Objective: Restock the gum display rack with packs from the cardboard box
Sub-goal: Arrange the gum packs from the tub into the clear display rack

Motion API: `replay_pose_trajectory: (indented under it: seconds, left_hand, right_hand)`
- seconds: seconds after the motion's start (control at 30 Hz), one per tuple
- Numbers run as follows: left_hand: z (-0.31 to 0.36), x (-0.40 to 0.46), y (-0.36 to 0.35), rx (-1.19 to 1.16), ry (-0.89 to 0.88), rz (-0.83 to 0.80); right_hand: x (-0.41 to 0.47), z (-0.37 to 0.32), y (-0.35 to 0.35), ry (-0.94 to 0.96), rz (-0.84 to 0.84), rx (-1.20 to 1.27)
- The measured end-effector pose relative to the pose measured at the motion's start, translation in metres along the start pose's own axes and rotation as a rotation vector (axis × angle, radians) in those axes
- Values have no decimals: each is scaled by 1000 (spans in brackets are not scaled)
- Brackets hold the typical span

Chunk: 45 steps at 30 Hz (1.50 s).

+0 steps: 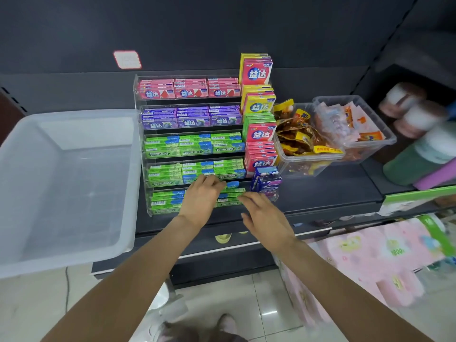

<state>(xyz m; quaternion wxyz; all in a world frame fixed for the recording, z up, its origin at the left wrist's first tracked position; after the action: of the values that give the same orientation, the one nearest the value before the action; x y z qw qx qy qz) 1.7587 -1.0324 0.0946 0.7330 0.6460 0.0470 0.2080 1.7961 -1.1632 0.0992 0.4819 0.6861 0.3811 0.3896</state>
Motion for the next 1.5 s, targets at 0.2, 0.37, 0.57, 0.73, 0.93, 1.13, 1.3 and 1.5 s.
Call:
replay_pose_trajectory:
  seconds: [0.2,0.37,0.57,0.73,0.93,1.13,1.3,1.5]
  left_hand:
    - [-3,-2,-2,-38,85,-86]
    - [9,0,1,-45,53,-106]
    - [10,3,-1,-34,62,-134]
    - [3,2,2,-64,103,-82]
    - [-4,-1,7,-90,104,6]
    - [-5,-3,5,-116,103,-53]
    - [8,1,2,-79,102,-113]
    - [13,5,-7,-60,80,-136]
  right_hand:
    - [8,-1,-26,-71,-252,11]
    - [9,2,-26,-60,-244,-25]
    - [9,5,-27,-49,-265,-36]
    - [15,2,-26,-51,-257,-42]
    - [19,3,-27,-60,-284,-75]
    - [22,3,-24,-46,-274,-76]
    - [17,7,-22,-12,-297,-84]
    - [15,5,-22,-17,-297,-58]
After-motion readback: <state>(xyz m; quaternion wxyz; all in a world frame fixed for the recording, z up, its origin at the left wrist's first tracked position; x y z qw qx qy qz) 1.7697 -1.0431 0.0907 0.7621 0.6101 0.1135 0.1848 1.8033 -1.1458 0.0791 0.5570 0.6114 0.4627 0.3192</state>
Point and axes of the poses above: each hand's wrist, its own x-axis towards the middle knuckle, its own y-axis out of the back of the hand, z = x × y, the point moved 6 cm from there along x, towards the middle knuckle, and after that the axes turned 9 degrees about y, right-handed, at the moved point
